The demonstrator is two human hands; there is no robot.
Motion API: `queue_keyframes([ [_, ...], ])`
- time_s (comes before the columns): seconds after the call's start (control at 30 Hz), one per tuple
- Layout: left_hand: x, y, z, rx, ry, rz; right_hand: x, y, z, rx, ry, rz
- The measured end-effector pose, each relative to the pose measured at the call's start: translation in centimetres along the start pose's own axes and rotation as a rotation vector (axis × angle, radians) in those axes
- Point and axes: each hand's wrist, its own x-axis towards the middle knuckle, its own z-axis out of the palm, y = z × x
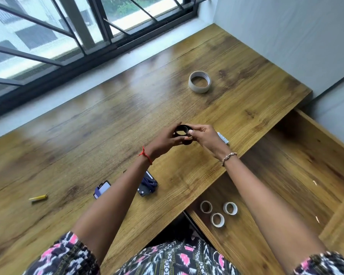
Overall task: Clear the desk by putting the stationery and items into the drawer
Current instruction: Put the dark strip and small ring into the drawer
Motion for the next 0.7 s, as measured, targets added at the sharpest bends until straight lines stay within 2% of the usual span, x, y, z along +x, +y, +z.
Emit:
queue_keyframes([
  [0.17, -0.2, -0.1, 1.3, -0.256, -0.149, -0.144, -1.0, 0.6, -0.9, 0.24, -0.027, 0.023],
  [0.3, -0.2, -0.9, 2.0, -0.495, -0.341, -0.175, -1.9, 1.7, -1.9, 0.348, 0.041, 0.048],
  [0.37, 0.0, -0.9, 3.2, -0.54, -0.349, -0.206, -2.7, 2.4, -2.6, 0.414, 0.067, 0.054],
  [0.43, 0.1, -1.0, 4.3, -0.439, -0.332, -0.236, -3.7, 3.0, -3.5, 0.478, 0.087, 0.068],
  [0.53, 0.2, -1.4, 6.7, -0.109, -0.385, -0.192, -5.8, 4.1, -5.4, 0.49, 0.069, 0.104],
  [0.7, 0.3, -1.2, 10.4, 0.037, -0.511, -0.074, -9.7, 6.2, -8.7, 0.33, 0.102, 0.189],
])
